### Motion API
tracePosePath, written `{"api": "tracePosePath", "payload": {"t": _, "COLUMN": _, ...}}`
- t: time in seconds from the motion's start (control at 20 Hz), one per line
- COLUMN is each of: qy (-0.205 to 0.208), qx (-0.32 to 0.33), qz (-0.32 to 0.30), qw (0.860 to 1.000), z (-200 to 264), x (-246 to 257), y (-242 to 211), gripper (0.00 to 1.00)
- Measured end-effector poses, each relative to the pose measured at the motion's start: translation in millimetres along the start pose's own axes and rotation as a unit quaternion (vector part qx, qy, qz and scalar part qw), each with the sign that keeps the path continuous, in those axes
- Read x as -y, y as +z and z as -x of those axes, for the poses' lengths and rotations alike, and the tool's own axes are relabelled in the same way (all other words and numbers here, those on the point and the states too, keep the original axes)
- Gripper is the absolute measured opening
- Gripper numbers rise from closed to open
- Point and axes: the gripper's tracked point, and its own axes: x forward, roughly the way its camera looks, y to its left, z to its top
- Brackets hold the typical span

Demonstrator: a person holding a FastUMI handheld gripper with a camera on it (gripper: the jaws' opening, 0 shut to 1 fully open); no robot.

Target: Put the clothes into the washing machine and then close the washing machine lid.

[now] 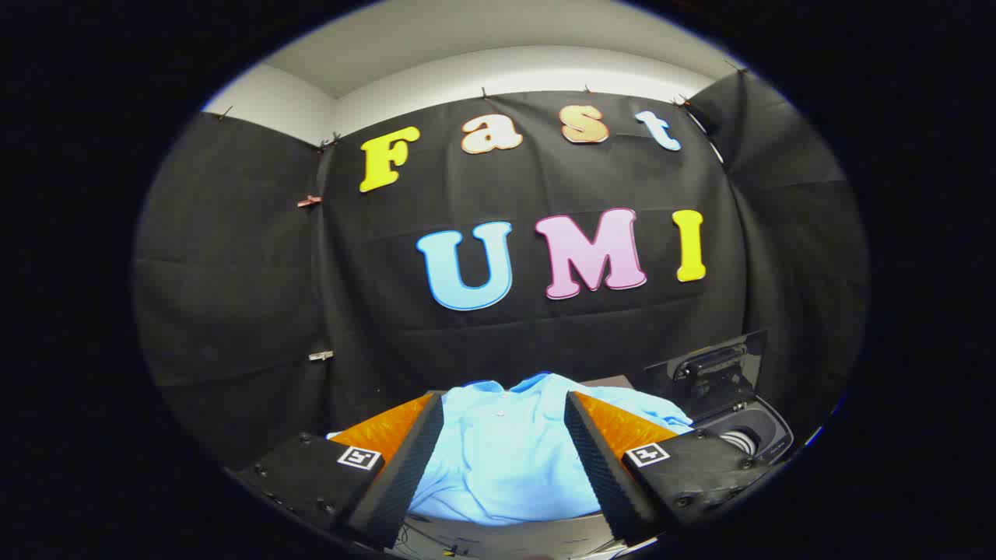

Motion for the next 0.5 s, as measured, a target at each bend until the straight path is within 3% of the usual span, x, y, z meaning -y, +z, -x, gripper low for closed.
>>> {"api": "tracePosePath", "payload": {"t": 0.2, "qy": -0.016, "qx": -0.008, "qz": 0.086, "qw": 0.996, "z": -3.8, "x": 12.7, "y": -12.3, "gripper": 0.98}}
{"api": "tracePosePath", "payload": {"t": 0.5, "qy": 0.016, "qx": 0.026, "qz": 0.083, "qw": 0.996, "z": 8.7, "x": -4.4, "y": 1.9, "gripper": 0.98}}
